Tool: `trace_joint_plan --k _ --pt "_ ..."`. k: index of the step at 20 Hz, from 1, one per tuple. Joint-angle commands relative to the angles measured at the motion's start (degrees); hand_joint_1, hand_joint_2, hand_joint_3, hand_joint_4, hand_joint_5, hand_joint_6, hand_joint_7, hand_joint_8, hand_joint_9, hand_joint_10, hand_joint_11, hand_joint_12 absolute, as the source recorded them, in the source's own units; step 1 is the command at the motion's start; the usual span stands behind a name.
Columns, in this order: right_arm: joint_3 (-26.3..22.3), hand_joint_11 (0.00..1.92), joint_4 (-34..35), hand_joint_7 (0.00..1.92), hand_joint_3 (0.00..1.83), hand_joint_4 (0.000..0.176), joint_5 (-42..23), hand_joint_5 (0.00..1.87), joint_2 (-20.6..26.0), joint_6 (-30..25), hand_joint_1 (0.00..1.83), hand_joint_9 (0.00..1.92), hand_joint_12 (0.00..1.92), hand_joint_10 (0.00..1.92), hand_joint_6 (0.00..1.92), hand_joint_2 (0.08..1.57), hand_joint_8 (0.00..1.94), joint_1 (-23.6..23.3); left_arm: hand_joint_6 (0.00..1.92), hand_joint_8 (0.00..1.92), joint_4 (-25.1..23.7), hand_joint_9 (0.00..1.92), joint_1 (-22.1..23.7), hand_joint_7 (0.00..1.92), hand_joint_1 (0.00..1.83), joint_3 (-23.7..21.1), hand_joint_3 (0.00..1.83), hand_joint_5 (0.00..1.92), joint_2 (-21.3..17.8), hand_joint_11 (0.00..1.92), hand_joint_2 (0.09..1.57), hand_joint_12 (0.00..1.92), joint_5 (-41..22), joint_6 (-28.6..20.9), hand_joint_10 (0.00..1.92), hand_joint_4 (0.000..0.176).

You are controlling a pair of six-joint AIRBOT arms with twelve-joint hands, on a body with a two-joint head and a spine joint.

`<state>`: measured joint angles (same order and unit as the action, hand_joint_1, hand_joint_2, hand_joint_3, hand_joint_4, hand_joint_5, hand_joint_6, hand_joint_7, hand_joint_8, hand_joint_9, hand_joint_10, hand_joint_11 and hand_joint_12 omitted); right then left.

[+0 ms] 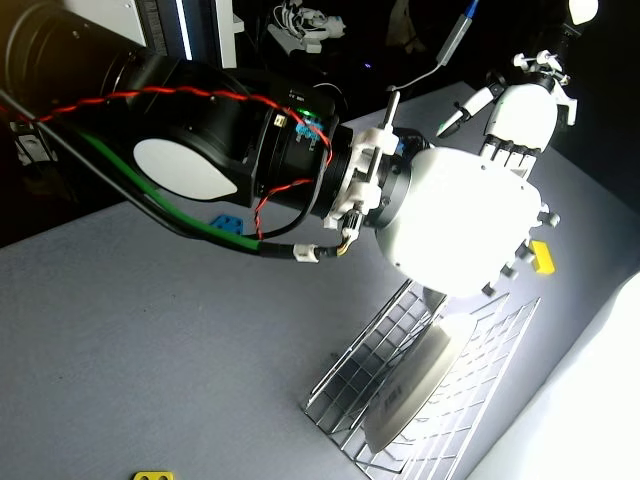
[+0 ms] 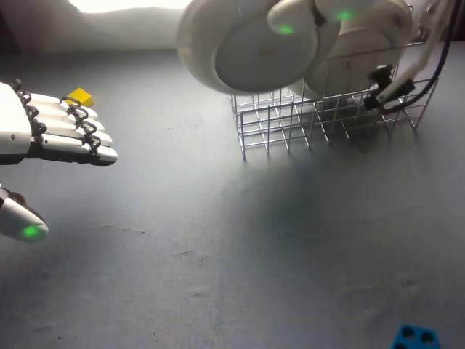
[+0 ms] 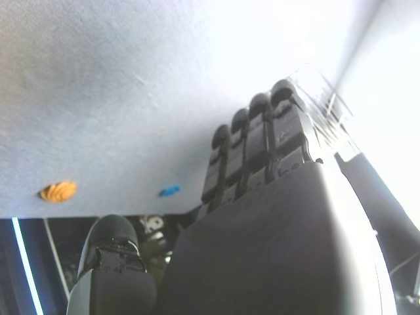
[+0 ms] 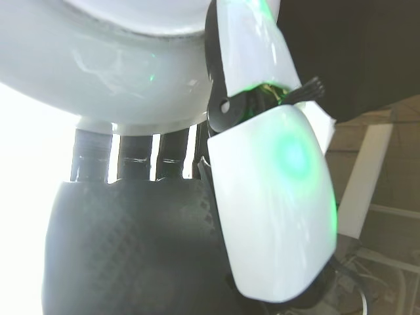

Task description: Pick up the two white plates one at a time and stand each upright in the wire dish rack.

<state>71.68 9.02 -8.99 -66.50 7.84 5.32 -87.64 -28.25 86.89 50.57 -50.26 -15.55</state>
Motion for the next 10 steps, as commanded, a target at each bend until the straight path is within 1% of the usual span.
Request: trace_joint_plan --k 1,2,3,5,8,10 --pt "0.2 0.92 0.5 1.02 0.00 0.000 -7.0 0.93 0.1 -0.8 1.37 0.90 0.95 1.11 1.12 1.11 0.86 -0.5 0.00 0.00 3.6 0.03 0.4 0.04 0.00 0.3 0.00 0.05 -0.3 0.00 1.09 0.00 -1.2 -0.2 0.00 0.000" --pt "0.6 0.91 0.1 1.01 0.00 0.000 -6.9 0.92 -0.1 -0.7 1.37 0.89 0.95 1.12 1.12 1.11 0.88 -0.2 0.00 0.00 3.6 0.03 0.4 0.04 0.00 0.3 0.00 0.05 -0.3 0.00 1.09 0.00 -1.2 -0.2 0.00 0.000" --pt "0.9 0.90 -0.8 0.99 0.00 0.000 -6.8 0.91 -0.3 -0.7 1.37 0.88 0.96 1.14 1.14 1.12 0.91 -0.1 0.00 0.00 3.6 0.08 0.4 0.10 0.00 0.3 0.00 0.10 -0.3 0.05 1.09 0.05 -1.2 -0.2 0.01 0.000" --pt "1.4 0.90 -3.6 0.99 0.00 0.000 -6.3 0.91 -0.7 -0.6 1.37 0.91 0.96 1.12 1.13 1.12 0.90 0.1 0.00 0.00 3.6 0.04 0.4 0.06 0.00 0.3 0.00 0.07 -0.3 0.00 1.09 0.04 -1.2 -0.2 0.00 0.000" --pt "1.9 0.90 -6.3 1.00 0.00 0.000 -6.3 0.92 -1.1 0.2 1.37 0.87 0.95 1.15 1.14 1.12 0.89 0.2 0.00 0.00 3.6 0.02 0.4 0.03 0.00 0.4 0.00 0.05 -0.3 0.00 1.09 0.00 -1.2 -0.2 0.00 0.000" --pt "2.2 0.90 -7.7 1.01 0.00 0.000 -6.3 0.92 -1.5 1.1 1.37 0.88 0.96 1.14 1.13 1.12 0.87 0.1 0.00 0.00 3.6 0.02 0.3 0.04 0.00 0.4 0.00 0.05 -0.3 0.00 1.08 0.00 -1.2 -0.2 0.00 0.000"
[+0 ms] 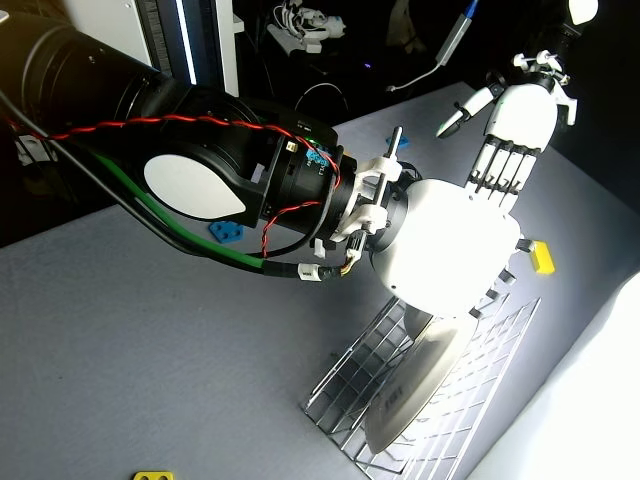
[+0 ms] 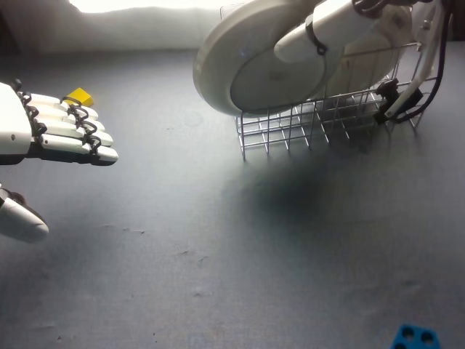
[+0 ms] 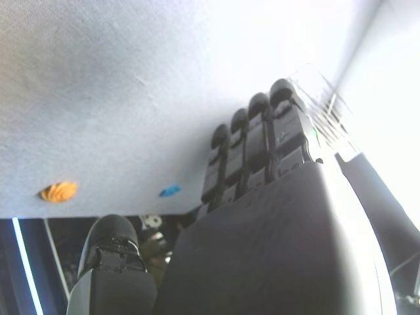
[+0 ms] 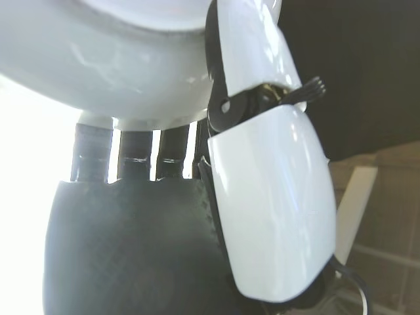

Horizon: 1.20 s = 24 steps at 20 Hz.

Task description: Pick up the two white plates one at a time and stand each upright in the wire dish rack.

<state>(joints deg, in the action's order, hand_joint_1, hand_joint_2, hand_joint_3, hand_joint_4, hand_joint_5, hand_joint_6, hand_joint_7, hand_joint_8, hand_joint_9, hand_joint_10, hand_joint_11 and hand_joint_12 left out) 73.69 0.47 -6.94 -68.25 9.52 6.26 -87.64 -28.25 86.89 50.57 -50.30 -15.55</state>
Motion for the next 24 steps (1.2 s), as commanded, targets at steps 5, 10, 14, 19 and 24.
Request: trace_joint_plan --k 5,10,14,19,24 --pt "1.5 0.89 0.1 1.00 0.00 0.000 -8.4 0.91 -0.4 1.1 1.37 0.87 0.96 1.15 1.15 1.12 0.89 -0.8 0.00 0.01 3.6 0.04 0.3 0.06 0.00 0.3 0.00 0.06 -0.2 0.01 1.09 0.01 -1.2 -0.2 0.01 0.000" --pt "2.0 0.90 0.1 0.98 0.00 0.000 -8.4 0.92 -0.8 4.3 1.37 0.89 0.97 1.14 1.13 1.12 0.89 -0.7 0.00 0.00 3.6 0.03 0.3 0.04 0.00 0.3 0.00 0.05 -0.2 0.00 1.08 0.00 -1.2 -0.2 0.00 0.000" --pt "2.1 0.88 0.1 0.96 0.00 0.000 -9.0 0.93 -0.8 7.6 1.37 0.87 0.98 1.17 1.13 1.13 0.91 -0.6 0.01 0.01 3.6 0.05 0.2 0.07 0.00 0.3 0.00 0.07 -0.2 0.01 1.08 0.01 -1.2 -0.2 0.01 0.000" --pt "2.6 0.87 -0.7 0.98 0.00 0.000 -9.3 0.94 -0.8 9.4 1.37 0.89 0.98 1.14 1.11 1.12 0.88 -0.4 0.00 0.00 3.6 0.05 0.2 0.07 0.00 0.3 0.00 0.07 -0.2 0.02 1.09 0.02 -1.2 -0.2 0.00 0.000" --pt "2.7 0.78 -5.2 0.92 0.00 0.000 -10.4 0.93 -0.8 9.4 1.24 0.87 1.00 0.70 1.15 1.15 1.00 0.2 0.02 0.00 3.6 0.10 0.2 0.13 0.00 0.3 0.00 0.13 -0.2 0.00 1.09 0.17 -1.2 -0.2 0.00 0.000"
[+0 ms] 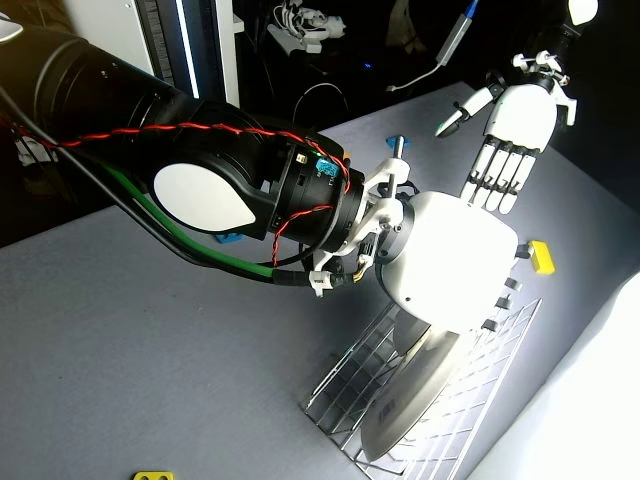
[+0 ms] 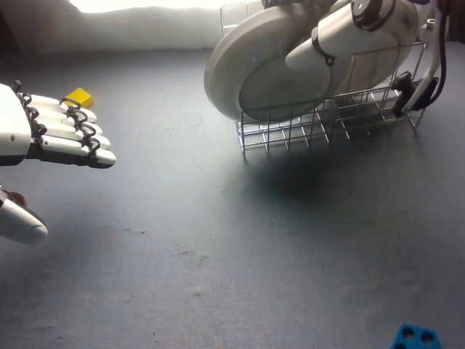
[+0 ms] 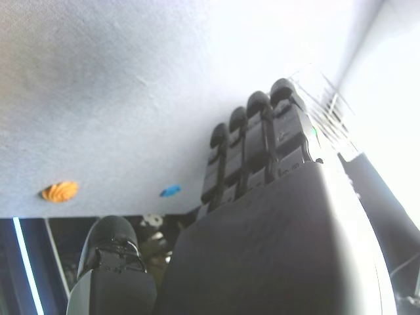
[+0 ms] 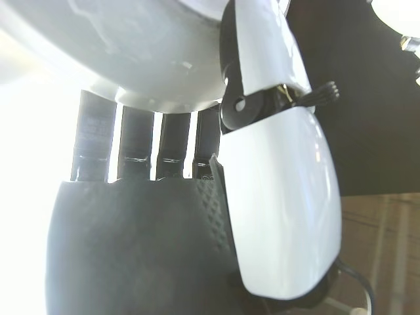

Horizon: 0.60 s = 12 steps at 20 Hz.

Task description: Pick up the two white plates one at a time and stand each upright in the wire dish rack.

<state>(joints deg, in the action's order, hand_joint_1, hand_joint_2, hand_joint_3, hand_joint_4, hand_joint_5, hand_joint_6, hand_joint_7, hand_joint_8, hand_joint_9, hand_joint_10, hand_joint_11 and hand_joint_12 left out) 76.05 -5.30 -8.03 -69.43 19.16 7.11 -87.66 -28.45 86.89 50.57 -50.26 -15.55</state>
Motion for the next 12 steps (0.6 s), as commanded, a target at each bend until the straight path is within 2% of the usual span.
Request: trace_joint_plan --k 1,2,4,12 --pt "0.3 0.77 0.1 0.92 0.00 0.000 -9.4 0.92 0.4 -0.3 1.21 0.95 0.99 0.40 1.16 1.15 1.02 -0.6 0.01 0.00 3.6 0.09 0.4 0.12 0.00 0.3 0.00 0.12 -0.2 0.00 1.08 0.17 -1.2 -0.2 0.00 0.000" --pt "0.3 0.78 -0.1 0.92 0.00 0.009 -9.5 0.93 0.3 -0.3 1.21 1.01 0.97 0.25 1.13 1.15 1.01 -0.5 0.00 0.00 3.6 0.07 0.4 0.09 0.00 0.3 0.00 0.09 -0.2 0.00 1.08 0.12 -1.2 -0.2 0.00 0.000" --pt "0.3 0.75 -0.3 0.89 0.00 0.009 -9.7 0.89 0.3 -0.3 1.20 1.04 0.96 0.12 1.19 1.16 1.06 -0.2 0.00 0.00 3.6 0.06 0.4 0.07 0.00 0.3 0.00 0.07 -0.2 0.00 1.09 0.10 -1.2 -0.2 0.00 0.000" --pt "-0.2 0.72 -7.2 0.91 0.00 0.009 -14.1 0.90 -0.4 -0.3 1.20 1.06 0.99 0.04 1.18 1.16 1.03 1.9 0.00 0.01 3.6 0.05 0.4 0.07 0.00 0.3 0.00 0.08 -0.2 0.01 1.07 0.01 -1.2 -0.2 0.01 0.000"
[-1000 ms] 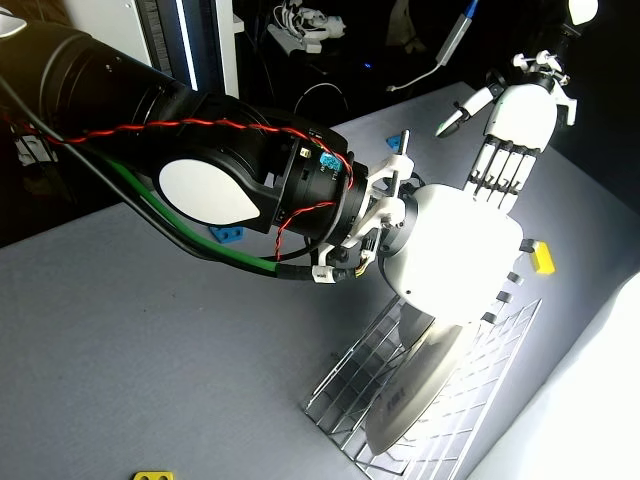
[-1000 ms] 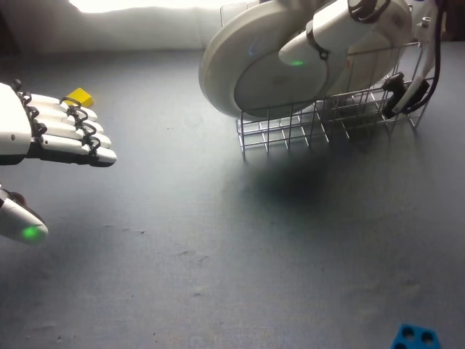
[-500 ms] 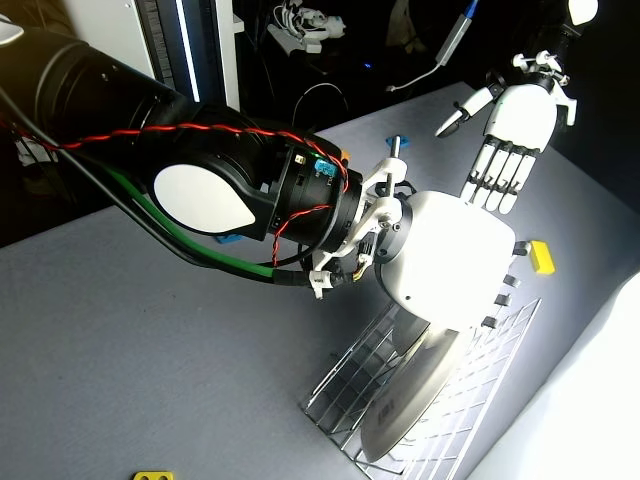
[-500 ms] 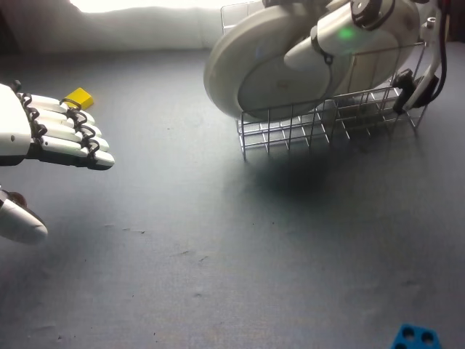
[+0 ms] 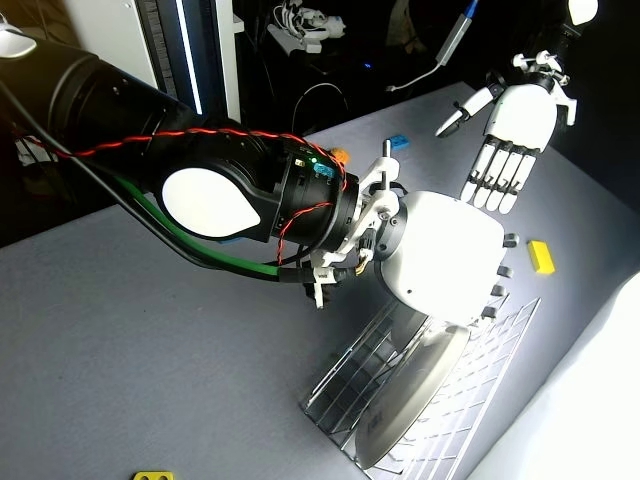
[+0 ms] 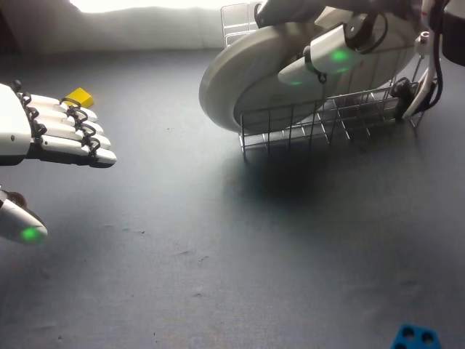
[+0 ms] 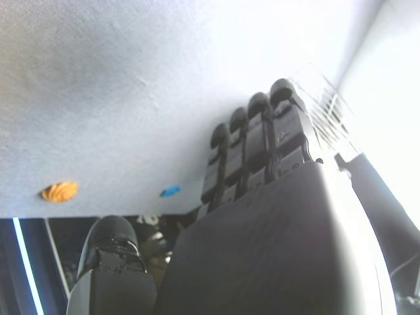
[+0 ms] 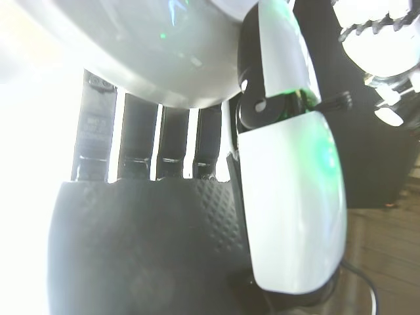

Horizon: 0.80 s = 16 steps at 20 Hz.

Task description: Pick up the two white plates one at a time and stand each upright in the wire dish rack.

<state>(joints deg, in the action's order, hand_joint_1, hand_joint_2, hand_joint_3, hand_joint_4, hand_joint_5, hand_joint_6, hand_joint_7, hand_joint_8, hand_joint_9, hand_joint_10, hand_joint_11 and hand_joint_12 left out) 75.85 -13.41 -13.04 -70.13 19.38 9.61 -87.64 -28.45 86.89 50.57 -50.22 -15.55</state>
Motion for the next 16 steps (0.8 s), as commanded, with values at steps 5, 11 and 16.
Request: trace_joint_plan --k 5,11,16 --pt "-0.1 0.69 0.5 0.91 0.00 0.017 -10.4 0.87 0.1 1.3 1.20 1.06 0.97 0.02 1.21 1.16 1.04 0.0 0.01 0.01 3.5 0.06 0.4 0.08 0.00 0.2 0.00 0.09 -0.2 0.03 1.07 0.01 -1.3 -0.2 0.01 0.000" --pt "-0.1 0.40 -2.8 0.88 0.00 0.000 -12.5 0.79 0.1 4.1 1.13 0.85 1.06 0.00 0.16 1.09 0.03 0.2 0.00 0.00 3.5 0.05 0.4 0.07 0.00 0.1 0.00 0.06 -0.2 0.01 1.08 0.01 -1.3 -0.2 0.00 0.000" --pt "-0.1 0.24 -2.9 0.73 0.00 0.000 -13.0 0.68 0.3 7.0 1.11 0.71 1.10 0.00 0.01 1.07 0.00 0.0 0.00 0.00 3.5 0.07 0.5 0.08 0.00 0.1 0.00 0.08 -0.2 0.03 1.08 0.03 -1.3 -0.2 0.01 0.000"
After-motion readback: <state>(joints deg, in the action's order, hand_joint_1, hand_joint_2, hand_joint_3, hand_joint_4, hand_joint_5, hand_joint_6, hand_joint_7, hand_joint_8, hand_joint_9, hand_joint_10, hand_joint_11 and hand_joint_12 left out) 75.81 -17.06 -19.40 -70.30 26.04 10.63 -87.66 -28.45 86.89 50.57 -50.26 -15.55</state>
